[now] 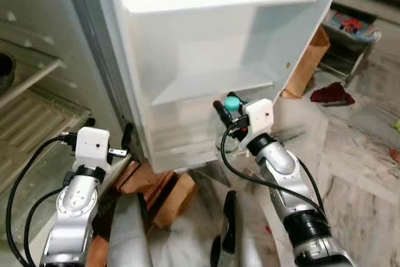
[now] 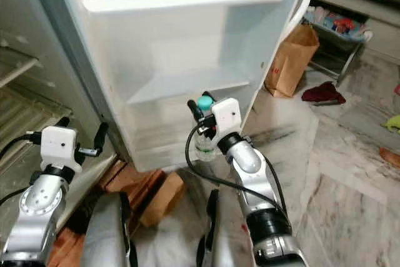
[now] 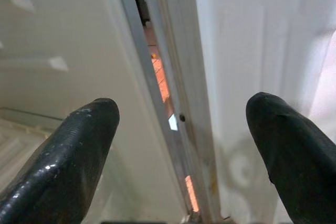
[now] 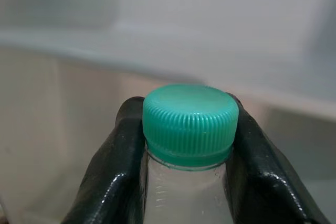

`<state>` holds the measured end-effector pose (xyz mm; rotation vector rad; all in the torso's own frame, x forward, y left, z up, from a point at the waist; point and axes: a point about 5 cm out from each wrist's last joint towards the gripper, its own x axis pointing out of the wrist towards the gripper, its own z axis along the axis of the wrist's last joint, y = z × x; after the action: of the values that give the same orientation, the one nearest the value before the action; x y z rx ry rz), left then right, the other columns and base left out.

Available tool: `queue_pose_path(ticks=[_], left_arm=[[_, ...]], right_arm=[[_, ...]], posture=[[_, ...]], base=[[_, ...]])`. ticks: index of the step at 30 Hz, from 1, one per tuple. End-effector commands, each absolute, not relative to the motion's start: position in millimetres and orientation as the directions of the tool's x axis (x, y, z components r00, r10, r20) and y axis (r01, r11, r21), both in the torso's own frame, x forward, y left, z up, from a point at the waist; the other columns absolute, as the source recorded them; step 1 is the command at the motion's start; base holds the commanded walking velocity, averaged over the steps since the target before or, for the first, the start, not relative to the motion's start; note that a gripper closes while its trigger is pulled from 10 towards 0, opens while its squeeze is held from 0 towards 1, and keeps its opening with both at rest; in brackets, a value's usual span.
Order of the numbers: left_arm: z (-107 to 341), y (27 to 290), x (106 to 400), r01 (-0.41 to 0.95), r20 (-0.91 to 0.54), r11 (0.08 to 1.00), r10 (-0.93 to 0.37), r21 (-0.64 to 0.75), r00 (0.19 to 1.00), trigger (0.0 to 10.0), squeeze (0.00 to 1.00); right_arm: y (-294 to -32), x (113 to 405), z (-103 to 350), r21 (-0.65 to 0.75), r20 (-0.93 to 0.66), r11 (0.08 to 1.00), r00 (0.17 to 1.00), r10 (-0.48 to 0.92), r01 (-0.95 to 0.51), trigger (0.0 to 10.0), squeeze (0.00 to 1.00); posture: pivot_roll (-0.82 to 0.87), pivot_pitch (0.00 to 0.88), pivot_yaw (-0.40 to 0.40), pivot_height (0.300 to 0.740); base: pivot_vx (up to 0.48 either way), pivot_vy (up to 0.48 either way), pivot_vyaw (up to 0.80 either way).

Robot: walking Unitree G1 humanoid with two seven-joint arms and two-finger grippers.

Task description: Restocking fridge

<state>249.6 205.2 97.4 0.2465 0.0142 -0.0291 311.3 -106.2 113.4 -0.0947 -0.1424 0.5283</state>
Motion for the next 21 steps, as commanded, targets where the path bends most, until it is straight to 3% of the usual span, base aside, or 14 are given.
queue_pose_path(ticks=[1, 5, 10, 21], left_arm=[[97.9, 210.1, 246.9, 0.013, -0.031, 0.965, -0.005, 0.264, 1.0, 10.0, 0.0], [101.1, 215.2, 244.3, -0.015, -0.027, 0.958, 0.024, 0.288, 0.999, 10.0, 0.0], [105.0, 219.2, 240.5, -0.024, -0.028, 0.952, 0.034, 0.305, 0.999, 10.0, 0.0], [110.7, 221.7, 234.9, -0.024, -0.035, 0.944, 0.038, 0.328, 0.999, 10.0, 0.0]], right_arm=[[-103.1, 317.4, 118.6, -0.2, 0.124, 0.846, 0.844, 0.523, -0.495, 10.0, 0.0], [-96.9, 325.9, 119.4, -0.313, 0.122, 0.822, 0.838, 0.532, -0.476, 10.0, 0.0], [-87.4, 336.9, 127.3, -0.338, 0.153, 0.805, 0.815, 0.558, -0.488, 10.0, 0.0], [-59.2, 351.8, 167.2, -0.467, 0.339, 0.775, 0.723, 0.602, -0.427, 10.0, 0.0]], posture=[[0.1, 0.163, -0.072, 0.542], [0.12, 0.185, -0.066, 0.542], [0.14, 0.211, -0.059, 0.542], [0.18, 0.236, -0.048, 0.542]], base=[[0.0, 0.0, 0.0], [0.0, 0.0, 0.0], [0.0, 0.0, 0.0], [0.0, 0.0, 0.0]])
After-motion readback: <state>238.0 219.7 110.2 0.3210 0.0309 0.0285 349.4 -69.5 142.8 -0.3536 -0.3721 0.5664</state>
